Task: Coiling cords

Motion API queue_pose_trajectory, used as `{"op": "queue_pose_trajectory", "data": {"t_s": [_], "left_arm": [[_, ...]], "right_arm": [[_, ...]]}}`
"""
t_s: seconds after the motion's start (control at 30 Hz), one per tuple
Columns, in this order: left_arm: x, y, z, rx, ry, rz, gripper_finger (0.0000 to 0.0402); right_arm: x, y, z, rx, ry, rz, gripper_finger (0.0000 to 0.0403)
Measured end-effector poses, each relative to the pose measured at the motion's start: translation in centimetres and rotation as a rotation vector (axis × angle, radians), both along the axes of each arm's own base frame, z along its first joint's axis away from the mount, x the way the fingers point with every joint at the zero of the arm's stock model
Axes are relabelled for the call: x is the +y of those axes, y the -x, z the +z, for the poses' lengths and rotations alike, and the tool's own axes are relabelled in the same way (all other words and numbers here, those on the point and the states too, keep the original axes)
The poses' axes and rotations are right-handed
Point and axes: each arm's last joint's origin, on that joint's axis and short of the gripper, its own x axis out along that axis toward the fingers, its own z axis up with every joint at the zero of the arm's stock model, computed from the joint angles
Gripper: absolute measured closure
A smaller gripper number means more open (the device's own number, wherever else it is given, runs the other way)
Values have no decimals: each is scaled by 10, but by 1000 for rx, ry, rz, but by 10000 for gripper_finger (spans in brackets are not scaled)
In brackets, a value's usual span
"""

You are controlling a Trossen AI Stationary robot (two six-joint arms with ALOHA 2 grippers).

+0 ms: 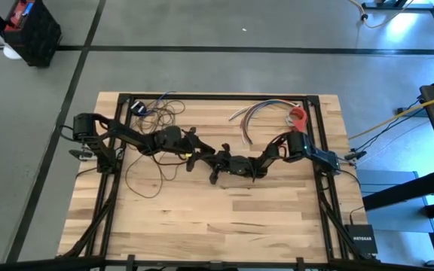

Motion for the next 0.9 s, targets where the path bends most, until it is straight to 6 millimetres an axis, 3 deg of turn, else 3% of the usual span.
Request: {"op": "queue_pose_trajectory", "data": {"t_s": [0.3,0.5,0.7,0.9], "left_arm": [[1,-5,-12,-21,2,8,265],[0,-5,-12,-21,12,7,265],[0,-4,-16,5,8,5,265],[0,-4,-15,0,9,7,265]], "right_arm": [[-1,0,-2,28,25,-1,385],[1,0,2,53,-5,51,324],[2,2,26,240,41,103,254],[1,14,62,408,50,107,236]]}}
